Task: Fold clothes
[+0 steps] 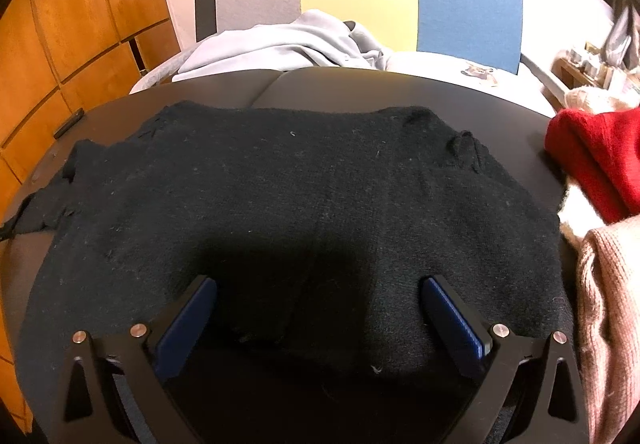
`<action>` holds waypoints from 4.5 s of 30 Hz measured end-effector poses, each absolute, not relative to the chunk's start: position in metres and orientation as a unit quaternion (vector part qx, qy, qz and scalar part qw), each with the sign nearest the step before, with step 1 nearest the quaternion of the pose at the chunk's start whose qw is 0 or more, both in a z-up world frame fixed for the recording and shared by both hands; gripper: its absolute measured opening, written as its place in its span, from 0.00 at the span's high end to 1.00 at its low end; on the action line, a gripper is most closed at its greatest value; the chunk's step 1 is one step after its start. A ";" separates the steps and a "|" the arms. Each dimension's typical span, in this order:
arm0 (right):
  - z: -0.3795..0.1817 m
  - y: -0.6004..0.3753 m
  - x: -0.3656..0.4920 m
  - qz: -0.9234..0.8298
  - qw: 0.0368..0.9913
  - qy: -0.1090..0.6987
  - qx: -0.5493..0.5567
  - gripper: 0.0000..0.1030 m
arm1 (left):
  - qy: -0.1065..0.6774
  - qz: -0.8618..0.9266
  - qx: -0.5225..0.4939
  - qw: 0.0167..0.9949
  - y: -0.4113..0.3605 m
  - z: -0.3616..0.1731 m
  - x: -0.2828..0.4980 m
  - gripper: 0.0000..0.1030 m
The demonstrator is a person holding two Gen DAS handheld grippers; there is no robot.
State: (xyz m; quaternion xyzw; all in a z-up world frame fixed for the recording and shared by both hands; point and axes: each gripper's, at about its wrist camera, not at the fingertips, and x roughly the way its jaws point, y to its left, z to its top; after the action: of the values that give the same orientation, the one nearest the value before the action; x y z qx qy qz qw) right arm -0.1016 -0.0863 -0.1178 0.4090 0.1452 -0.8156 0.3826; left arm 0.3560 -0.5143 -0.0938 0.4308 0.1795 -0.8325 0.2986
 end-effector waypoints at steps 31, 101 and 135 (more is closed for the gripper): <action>-0.116 -0.078 -0.106 -0.818 0.382 0.137 0.408 0.00 | 0.574 -0.659 0.142 0.465 -0.539 -0.121 0.399 0.41; -0.127 -0.070 -0.096 -0.633 0.468 -0.306 0.535 0.27 | 0.491 -0.834 0.245 0.054 -0.311 -0.135 0.140 0.81; 0.020 -0.043 -0.117 -0.798 0.448 -0.158 0.371 0.94 | 0.550 -0.811 0.173 0.099 -0.361 -0.141 0.117 0.71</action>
State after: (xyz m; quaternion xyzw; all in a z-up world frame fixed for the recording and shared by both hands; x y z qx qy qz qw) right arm -0.1169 -0.0428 0.0196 0.3714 -0.1575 -0.7979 0.4479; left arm 0.1174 -0.3613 -0.1408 0.1728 0.5495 -0.8115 0.0985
